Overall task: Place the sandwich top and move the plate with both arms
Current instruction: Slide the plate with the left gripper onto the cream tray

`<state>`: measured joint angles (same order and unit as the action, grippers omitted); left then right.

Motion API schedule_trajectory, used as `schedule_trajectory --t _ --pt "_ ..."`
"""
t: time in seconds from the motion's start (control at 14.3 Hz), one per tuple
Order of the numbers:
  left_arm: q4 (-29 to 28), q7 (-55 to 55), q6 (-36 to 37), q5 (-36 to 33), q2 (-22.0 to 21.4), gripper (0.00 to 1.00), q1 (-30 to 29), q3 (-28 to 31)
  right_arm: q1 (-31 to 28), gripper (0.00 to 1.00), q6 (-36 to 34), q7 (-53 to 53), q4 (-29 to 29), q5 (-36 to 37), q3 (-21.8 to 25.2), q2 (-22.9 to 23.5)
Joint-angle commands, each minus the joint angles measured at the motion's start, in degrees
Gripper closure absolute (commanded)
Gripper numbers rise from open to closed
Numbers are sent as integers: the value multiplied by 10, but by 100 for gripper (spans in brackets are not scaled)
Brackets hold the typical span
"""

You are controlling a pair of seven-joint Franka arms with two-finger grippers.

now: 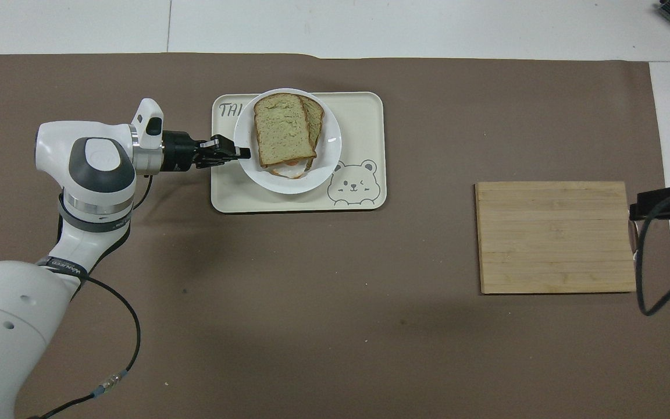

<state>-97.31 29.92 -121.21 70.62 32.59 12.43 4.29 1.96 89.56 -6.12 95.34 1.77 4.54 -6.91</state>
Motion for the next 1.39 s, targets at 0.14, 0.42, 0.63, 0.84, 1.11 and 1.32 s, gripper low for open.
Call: schedule_trajectory --t 0.14,0.42,0.63,0.84,1.11,1.32 --pt "22 -30 -44 -42 -1 18 -5 -9 -6 0 -5 16 6 2 -7 -10" --pt "21 -41 -44 -193 -49 0 -9 20 -6 0 -10 18 7 -5 -7 -11" --pt "19 -44 -10 -334 -103 0 -9 64 -2 0 -13 17 7 -27 -9 -12" --pt "26 -58 67 -482 -166 0 -10 102 -8 0 -11 17 6 -27 -8 -11" --pt "92 -58 197 -606 -242 0 -10 117 -6 0 -11 17 6 -28 -9 -11" --pt "198 -59 347 -625 -242 0 -10 129 -8 0 -21 19 8 -27 -6 -13"
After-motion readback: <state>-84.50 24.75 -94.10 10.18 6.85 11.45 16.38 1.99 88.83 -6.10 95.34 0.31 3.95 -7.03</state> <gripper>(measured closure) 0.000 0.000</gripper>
